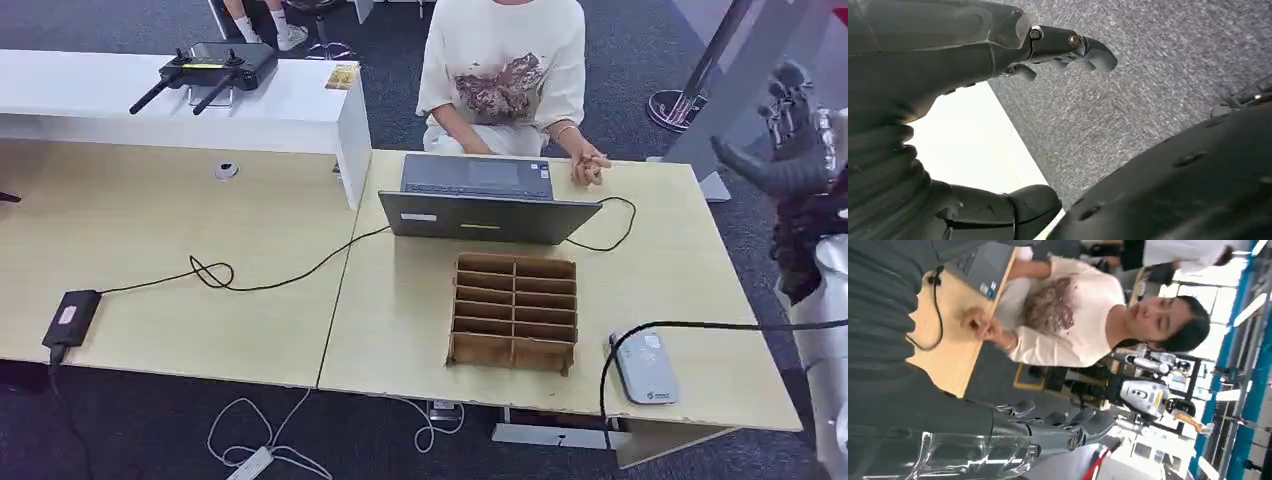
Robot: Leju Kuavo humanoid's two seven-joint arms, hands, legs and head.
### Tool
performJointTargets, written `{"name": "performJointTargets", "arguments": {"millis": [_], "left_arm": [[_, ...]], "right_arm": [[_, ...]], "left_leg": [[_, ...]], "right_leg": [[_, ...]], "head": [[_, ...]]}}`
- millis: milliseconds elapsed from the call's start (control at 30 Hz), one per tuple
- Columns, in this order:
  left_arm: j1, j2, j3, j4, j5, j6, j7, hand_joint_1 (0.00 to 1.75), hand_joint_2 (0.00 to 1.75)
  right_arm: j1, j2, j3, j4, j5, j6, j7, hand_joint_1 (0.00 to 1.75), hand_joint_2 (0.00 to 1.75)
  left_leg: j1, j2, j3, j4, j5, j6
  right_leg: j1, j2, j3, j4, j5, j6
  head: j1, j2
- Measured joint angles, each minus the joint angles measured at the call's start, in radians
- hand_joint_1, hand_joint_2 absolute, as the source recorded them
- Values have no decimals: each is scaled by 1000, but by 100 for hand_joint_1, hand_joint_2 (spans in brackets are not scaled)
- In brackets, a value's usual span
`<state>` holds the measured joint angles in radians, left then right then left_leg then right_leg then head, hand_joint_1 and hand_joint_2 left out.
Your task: Pass the card to the sensor for recognition and then transmit it.
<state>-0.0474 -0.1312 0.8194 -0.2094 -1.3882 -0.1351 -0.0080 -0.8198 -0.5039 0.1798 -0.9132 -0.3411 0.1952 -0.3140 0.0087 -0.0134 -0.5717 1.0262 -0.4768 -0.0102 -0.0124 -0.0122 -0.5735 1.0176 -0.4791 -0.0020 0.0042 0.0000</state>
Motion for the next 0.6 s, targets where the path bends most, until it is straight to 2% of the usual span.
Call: {"name": "performJointTargets", "arguments": {"millis": [133,267,367,467,600], "left_arm": [[0,1,4,0,0,10,5,0,175],[-1,1,10,0,3,18,10,0,175],[0,-1,15,0,3,26,10,0,175],[4,-2,18,0,3,31,10,0,175],[6,-3,23,0,3,32,10,0,175]], "right_arm": [[129,-38,-84,-80,-138,41,-16,0,175],[289,-43,-163,-190,-143,-11,-40,0,175],[466,-38,-237,-323,-174,-19,-58,0,175],[643,-15,-320,-458,-206,-11,-74,0,175],[827,56,-411,-626,-186,-18,-93,0,175]], "left_leg": [[0,1,0,0,-1,1],[0,0,0,0,-1,1],[1,-5,-2,0,-1,0],[2,-6,-3,-1,-1,0],[2,-4,-2,-2,-3,0]], "right_leg": [[0,0,0,0,0,0],[0,0,-1,0,0,0],[2,-5,0,0,-2,0],[2,-6,-1,0,-3,-1],[2,-5,-1,0,-4,-2]], "head": [[0,0],[-1,0],[0,0],[0,0],[-1,0]]}}
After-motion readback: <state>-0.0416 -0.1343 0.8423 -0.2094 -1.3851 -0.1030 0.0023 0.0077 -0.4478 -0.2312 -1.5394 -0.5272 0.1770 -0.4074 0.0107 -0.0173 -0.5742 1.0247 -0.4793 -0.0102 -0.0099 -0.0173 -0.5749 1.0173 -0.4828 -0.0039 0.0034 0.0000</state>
